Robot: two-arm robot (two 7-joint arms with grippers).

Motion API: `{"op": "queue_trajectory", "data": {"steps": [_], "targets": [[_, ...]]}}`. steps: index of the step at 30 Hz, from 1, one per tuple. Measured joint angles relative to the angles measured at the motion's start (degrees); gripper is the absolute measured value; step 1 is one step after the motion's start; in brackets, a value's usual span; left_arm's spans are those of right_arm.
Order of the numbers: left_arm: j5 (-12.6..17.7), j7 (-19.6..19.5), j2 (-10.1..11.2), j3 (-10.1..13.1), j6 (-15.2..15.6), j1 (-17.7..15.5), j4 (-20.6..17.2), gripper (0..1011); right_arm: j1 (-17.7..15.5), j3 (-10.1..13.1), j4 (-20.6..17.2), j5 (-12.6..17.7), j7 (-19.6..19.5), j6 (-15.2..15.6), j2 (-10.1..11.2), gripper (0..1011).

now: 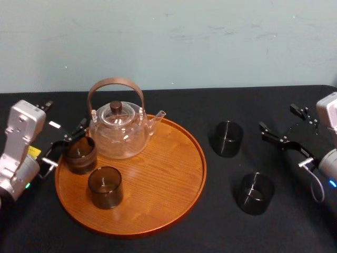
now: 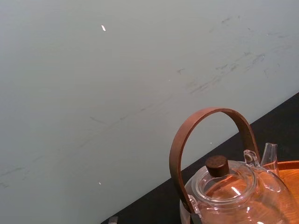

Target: Pick up the glass from the table and place it on the tray.

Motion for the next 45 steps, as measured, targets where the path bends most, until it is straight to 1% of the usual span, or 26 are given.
{"op": "queue_trajectory", "data": {"steps": [9,13,15,16,18,19,21,22,24,25,27,28,29,31,35,36,37,41,45], "targets": [[0.0,0.01,0.0,0.0,0.0,0.0,0.0,1001,-4.65,2.98,-4.07,1.72,2.61,0.78,3.01,1002],[0.0,0.0,0.0,0.0,0.0,-0.01,0.0,1001,-7.87,4.8,-6.35,2.76,4.76,0.66,5.31,1002],[0.0,0.0,0.0,0.0,0.0,0.0,0.0,1001,-8.91,5.35,-6.95,3.03,5.64,0.42,6.09,1002],[0.0,0.0,0.0,0.0,0.0,0.0,0.0,1001,-9.93,5.87,-7.52,3.31,6.55,0.06,6.88,1002],[0.0,0.0,0.0,0.0,0.0,0.0,0.0,1001,-10.92,6.38,-8.01,3.62,7.7,-0.38,7.7,1002],[0.0,0.0,0.0,0.0,0.0,0.0,0.0,1001,-11.9,6.89,-8.39,3.93,8.78,-0.74,8.55,1002],[0.0,0.0,0.0,0.0,0.0,0.0,0.0,1001,-12.7,7.24,-8.66,4.1,9.86,-1.12,9.25,1003],[0.0,0.0,0.0,0.0,0.0,-0.01,0.0,1001,-13.63,7.62,-8.92,4.2,11.22,-1.61,10.23,1002],[0.0,0.01,0.0,0.0,0.0,0.0,0.0,1001,-14.32,7.89,-9.06,4.28,12.39,-2.08,10.98,1002],[0.0,0.0,0.0,0.0,0.0,0.0,0.0,1001,-15.02,8.16,-9.16,4.32,13.72,-2.66,11.84,1002],[0.0,0.0,0.0,0.0,0.0,0.0,0.0,1001,-15.81,8.54,-9.19,4.38,15.56,-3.38,12.82,1002],[0.0,0.0,0.0,0.0,0.0,0.0,0.0,1001,-15.81,8.54,-9.19,4.38,15.56,-3.38,12.82,1003],[0.0,0.0,0.0,0.0,0.0,0.0,0.0,1001,-16.34,8.78,-9.19,4.44,16.83,-3.81,13.56,1002],[0.0,0.0,0.0,0.0,0.0,0.0,0.0,1001,-16.84,8.98,-9.08,4.47,18.72,-4.36,14.37,1002],[0.0,0.0,0.0,0.0,0.0,0.0,0.0,1002,-17.38,9.14,-8.61,4.47,21.4,-5.13,15.26,1002],[0.0,0.0,0.0,0.0,0.0,0.0,0.0,1002,-17.38,9.14,-8.61,4.47,21.4,-5.13,15.26,1002],[0.0,0.0,0.0,0.0,0.0,0.0,0.0,1001,-17.49,9.14,-8.29,4.38,22.65,-5.48,15.45,1002],[0.0,0.0,0.0,0.0,0.0,0.0,0.0,1001,-17.46,9.03,-7.78,3.99,24.02,-5.76,15.55,1002],[0.0,0.0,0.0,0.0,0.0,0.0,0.0,1001,-17.03,8.53,-6.86,2.77,25.42,-5.84,15.33,1002]]}}
